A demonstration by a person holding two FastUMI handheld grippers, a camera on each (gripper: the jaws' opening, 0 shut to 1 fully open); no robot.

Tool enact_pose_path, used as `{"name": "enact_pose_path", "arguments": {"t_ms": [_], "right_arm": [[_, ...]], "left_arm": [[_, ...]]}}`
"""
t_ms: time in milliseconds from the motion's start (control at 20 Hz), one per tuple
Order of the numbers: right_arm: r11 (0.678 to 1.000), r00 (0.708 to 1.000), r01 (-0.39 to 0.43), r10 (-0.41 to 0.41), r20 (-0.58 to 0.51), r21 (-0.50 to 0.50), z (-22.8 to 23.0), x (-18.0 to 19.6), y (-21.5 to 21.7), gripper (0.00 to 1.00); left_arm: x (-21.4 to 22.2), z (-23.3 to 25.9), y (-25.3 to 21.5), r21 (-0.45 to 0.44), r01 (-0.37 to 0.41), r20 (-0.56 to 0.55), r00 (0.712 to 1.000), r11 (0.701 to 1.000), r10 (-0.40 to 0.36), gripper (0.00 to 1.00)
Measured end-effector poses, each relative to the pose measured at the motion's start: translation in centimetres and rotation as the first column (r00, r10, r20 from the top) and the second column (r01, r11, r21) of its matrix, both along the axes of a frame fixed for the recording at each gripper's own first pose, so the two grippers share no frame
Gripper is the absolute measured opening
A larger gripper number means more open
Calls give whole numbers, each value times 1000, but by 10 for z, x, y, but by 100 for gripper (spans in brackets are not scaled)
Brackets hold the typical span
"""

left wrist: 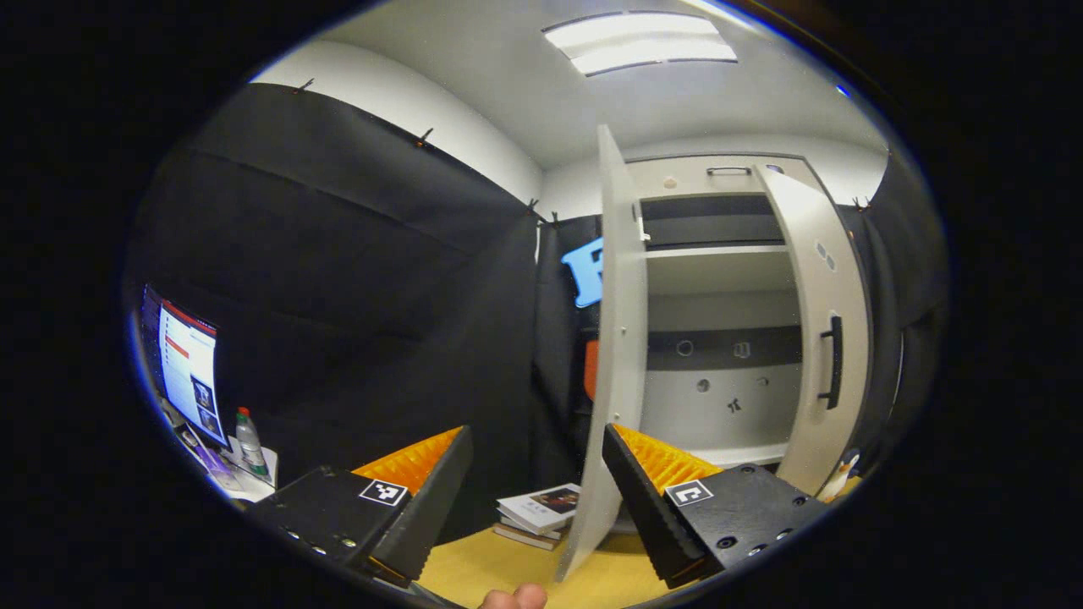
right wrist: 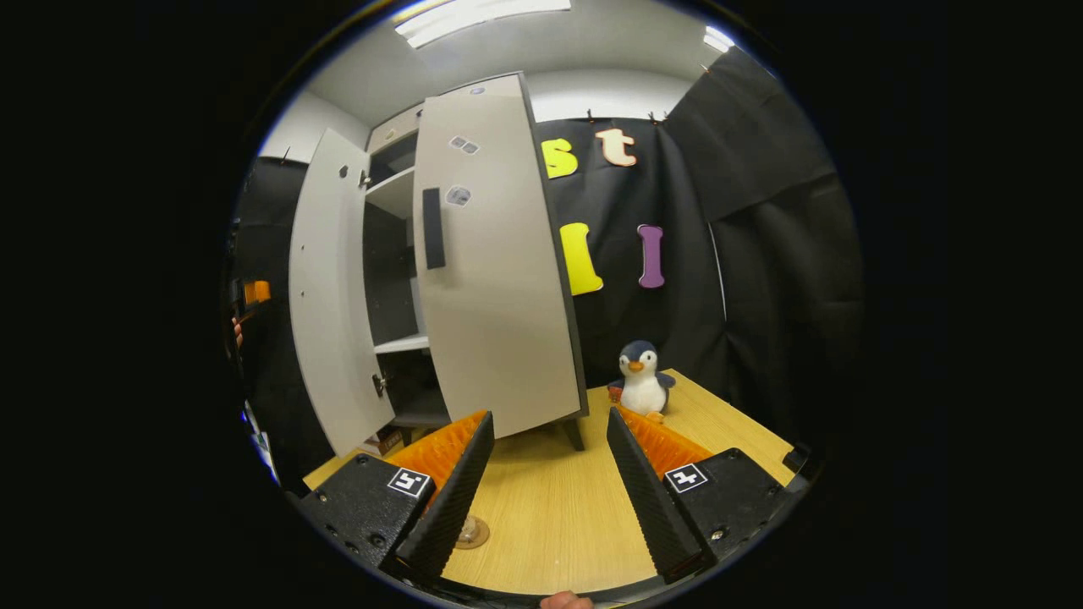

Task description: Grasp the bottle in the cabinet with the left hand and place it on the coaster, then close the right door with the right hand and the left door with the left hand.

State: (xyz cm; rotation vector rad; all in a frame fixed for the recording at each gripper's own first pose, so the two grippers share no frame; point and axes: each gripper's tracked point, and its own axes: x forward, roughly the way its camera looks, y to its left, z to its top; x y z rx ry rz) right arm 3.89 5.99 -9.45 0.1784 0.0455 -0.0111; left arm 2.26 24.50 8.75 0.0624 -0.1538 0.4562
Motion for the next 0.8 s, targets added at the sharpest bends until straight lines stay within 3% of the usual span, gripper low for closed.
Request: {"name": "enact_pose_path", "arguments": {"t_ms": [50,200,250,300,350,400,500,600,800], "right_arm": [[1000,1000,3,-3,7,11,4,-1,-1,83],[1000,999,16,-16,30,15,18,-3,-8,83],[999,999,26,-26,37,18,23,-3,-13,83],[999,998,36,-37,50,30,30,-4,-18,83],[998,997,39,-42,62,42,37,-5,-20,83],[997,996,45,-49,69,55,41,-5,-22,82],[995,994,61,-68,90,81,51,-7,-30,83],[993,992,73,-82,97,95,58,-7,-34,82],[994,988,82,-90,127,70,72,-6,-36,82]], "left_arm": [[6,4,8,-3,-19,12,1000,1000,19,95],[44,22,38,-15,-26,40,999,1000,27,95],[57,25,48,-3,-38,48,998,999,38,99],[67,25,59,15,-66,41,997,998,65,94],[73,22,70,31,-90,26,996,995,89,99],[82,18,79,40,-103,13,995,994,102,95],[97,10,88,43,-106,-10,994,993,106,99],[104,1,91,23,-99,-33,994,995,100,90],[111,-3,87,35,-83,-44,995,996,85,94]]}}
